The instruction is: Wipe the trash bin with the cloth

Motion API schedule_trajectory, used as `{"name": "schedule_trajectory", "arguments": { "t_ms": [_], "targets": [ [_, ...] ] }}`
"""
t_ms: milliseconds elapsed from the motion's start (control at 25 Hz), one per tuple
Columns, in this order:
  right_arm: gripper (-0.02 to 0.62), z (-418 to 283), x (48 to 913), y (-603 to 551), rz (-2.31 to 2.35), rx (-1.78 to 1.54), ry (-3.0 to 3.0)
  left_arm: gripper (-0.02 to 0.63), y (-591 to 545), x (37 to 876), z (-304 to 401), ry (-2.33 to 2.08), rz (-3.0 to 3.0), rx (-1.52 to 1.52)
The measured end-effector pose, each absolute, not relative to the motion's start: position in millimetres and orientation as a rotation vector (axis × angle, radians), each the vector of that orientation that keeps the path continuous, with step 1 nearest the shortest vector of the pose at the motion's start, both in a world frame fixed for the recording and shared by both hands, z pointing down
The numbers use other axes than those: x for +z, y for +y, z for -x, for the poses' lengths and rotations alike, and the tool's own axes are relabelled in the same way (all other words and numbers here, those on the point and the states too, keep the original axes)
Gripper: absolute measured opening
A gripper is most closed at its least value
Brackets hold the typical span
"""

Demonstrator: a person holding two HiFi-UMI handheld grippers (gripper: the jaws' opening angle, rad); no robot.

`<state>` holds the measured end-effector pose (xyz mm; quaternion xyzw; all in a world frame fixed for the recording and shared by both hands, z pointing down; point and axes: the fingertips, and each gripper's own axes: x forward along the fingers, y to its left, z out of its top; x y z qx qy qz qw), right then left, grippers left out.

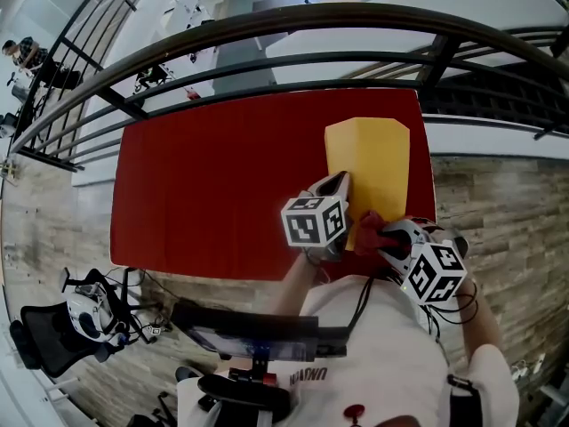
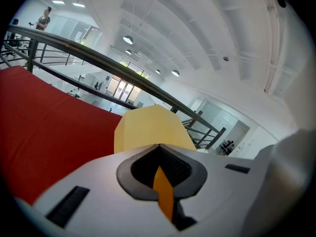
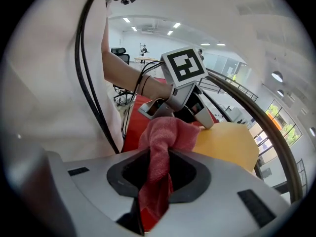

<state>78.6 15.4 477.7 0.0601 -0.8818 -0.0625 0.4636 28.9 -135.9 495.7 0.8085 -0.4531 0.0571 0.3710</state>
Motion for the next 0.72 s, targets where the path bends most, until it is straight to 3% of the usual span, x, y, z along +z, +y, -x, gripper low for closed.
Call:
{"name": "schedule_trajectory", "arguments": {
  "t_ms": [200, 720],
  "targets": [
    [0.097, -91.0, 445.5, -21.4, -0.271, -0.105, -2.256, 0.003, -134.8, 493.1, -34.1, -1.152, -2.083, 0.146],
    [0.097, -88.7, 390.8, -134.6, -0.626, -0.397, -2.243, 0.003, -131.5, 485.7, -53.8, -1.088, -2.132, 0.137]
  ]
}}
